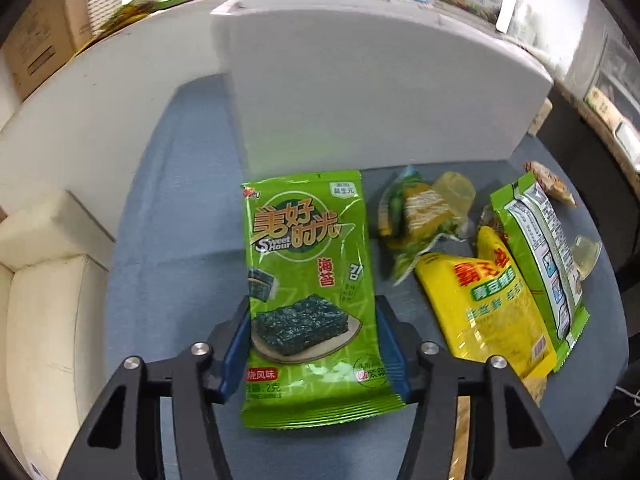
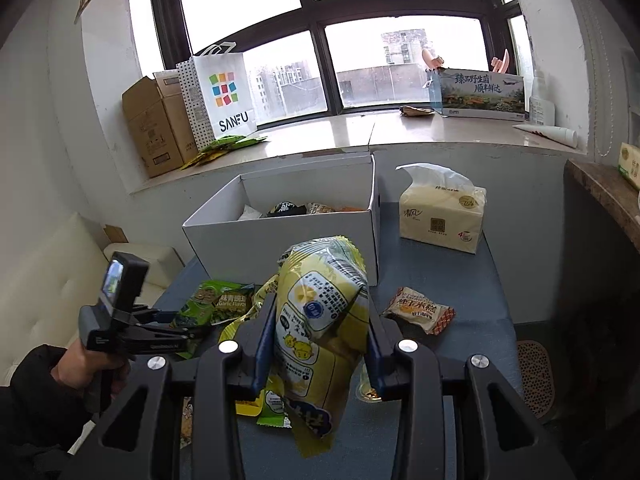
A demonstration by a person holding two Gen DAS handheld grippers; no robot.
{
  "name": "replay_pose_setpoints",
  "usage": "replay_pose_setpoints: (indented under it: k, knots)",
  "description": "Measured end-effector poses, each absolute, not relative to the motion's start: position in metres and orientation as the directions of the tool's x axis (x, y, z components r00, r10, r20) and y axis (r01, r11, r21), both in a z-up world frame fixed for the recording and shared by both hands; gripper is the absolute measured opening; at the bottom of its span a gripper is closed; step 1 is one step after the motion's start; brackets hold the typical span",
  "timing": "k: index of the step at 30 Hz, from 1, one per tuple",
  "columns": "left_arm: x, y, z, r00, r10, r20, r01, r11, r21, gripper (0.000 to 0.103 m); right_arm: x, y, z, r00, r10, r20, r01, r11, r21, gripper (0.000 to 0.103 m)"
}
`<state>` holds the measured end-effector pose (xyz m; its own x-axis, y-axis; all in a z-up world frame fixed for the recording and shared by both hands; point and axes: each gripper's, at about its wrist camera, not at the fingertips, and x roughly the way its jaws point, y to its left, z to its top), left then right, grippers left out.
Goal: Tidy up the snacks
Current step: 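Grasp the yellow snack bag with the right gripper while the left grasps the green seaweed pack, then drop the green seaweed pack into the box with the left gripper while the right drops the yellow bag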
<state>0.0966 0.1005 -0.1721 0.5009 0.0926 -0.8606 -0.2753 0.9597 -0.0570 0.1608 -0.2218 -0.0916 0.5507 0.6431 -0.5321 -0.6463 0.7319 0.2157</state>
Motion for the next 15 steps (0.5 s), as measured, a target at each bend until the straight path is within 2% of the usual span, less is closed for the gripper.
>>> replay_pose_setpoints:
  k: [7,11,15]
  knots:
    - [0.035,0.126,-0.139,0.601,0.059,-0.797,-0.289,0.946,-0.148,0.060,0.154,-0.206,-0.097,0.521,0.655,-0.547,-0.672,0.710,0.211,0.042]
    - [0.017,0.124,-0.086,0.716,0.065,-0.695,-0.265,0.946,-0.186,0.060,0.154,-0.191,-0.094,0.519,0.661,-0.542,-0.692,0.697,0.188,0.042]
    - [0.041,0.121,-0.035,0.801,0.041,-0.597,-0.200,0.959,-0.203,0.060,0.169,-0.172,-0.076,0.530,0.668,-0.522,-0.706,0.689,0.166,0.042]
